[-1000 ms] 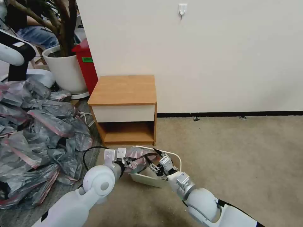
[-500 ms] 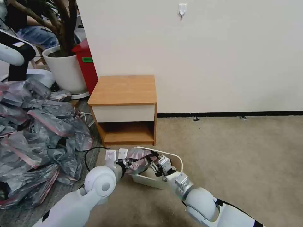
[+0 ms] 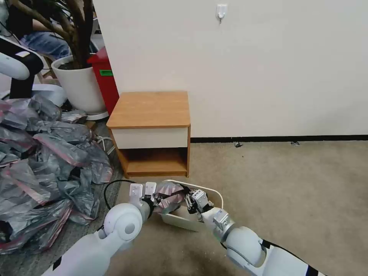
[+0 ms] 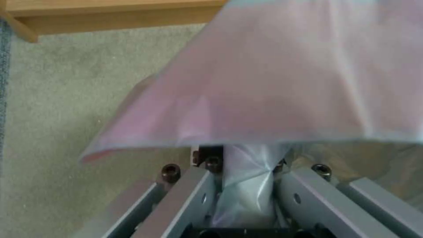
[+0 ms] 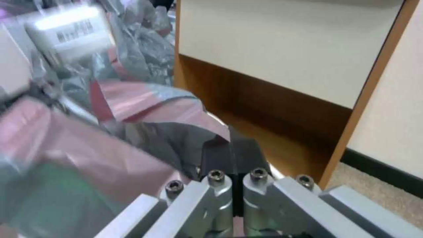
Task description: Pick up the garbage bag from the table and place it over the trash can.
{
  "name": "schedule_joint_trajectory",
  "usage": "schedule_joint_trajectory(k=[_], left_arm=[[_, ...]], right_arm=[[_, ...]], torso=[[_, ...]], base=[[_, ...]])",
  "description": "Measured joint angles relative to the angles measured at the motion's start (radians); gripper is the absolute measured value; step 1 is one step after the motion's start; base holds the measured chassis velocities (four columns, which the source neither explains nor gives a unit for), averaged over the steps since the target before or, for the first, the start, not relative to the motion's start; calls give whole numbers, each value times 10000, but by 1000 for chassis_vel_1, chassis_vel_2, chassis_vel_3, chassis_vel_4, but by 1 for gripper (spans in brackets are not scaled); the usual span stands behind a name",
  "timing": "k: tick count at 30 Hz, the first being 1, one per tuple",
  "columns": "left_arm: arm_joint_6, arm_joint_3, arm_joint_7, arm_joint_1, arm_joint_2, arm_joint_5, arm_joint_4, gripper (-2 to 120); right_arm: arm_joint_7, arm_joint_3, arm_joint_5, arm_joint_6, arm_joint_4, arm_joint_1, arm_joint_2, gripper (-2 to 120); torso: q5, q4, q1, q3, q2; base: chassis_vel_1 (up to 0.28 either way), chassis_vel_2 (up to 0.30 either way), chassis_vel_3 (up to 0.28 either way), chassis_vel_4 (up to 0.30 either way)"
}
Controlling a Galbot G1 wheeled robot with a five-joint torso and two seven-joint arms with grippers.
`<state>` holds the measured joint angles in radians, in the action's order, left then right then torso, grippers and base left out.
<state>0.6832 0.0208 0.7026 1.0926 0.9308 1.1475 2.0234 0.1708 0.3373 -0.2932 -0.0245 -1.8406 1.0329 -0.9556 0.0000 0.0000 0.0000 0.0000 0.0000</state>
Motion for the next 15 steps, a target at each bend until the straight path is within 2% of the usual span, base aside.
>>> schedule_joint_trajectory(k=[9,15], left_arm=[[3,245,-42,7,87,-324,-75,3],[4,276,-355,147,45,-706,-34,3]], right_arm=[[165,-48,-909,239,-277,-603,-182,0],[524,-116,-1620,488,10,-1161,-177,0]], torso=[[1,1,0,0,0],[1,2,0,-1,0]], base=[[0,0,0,0],[0,0,0,0]])
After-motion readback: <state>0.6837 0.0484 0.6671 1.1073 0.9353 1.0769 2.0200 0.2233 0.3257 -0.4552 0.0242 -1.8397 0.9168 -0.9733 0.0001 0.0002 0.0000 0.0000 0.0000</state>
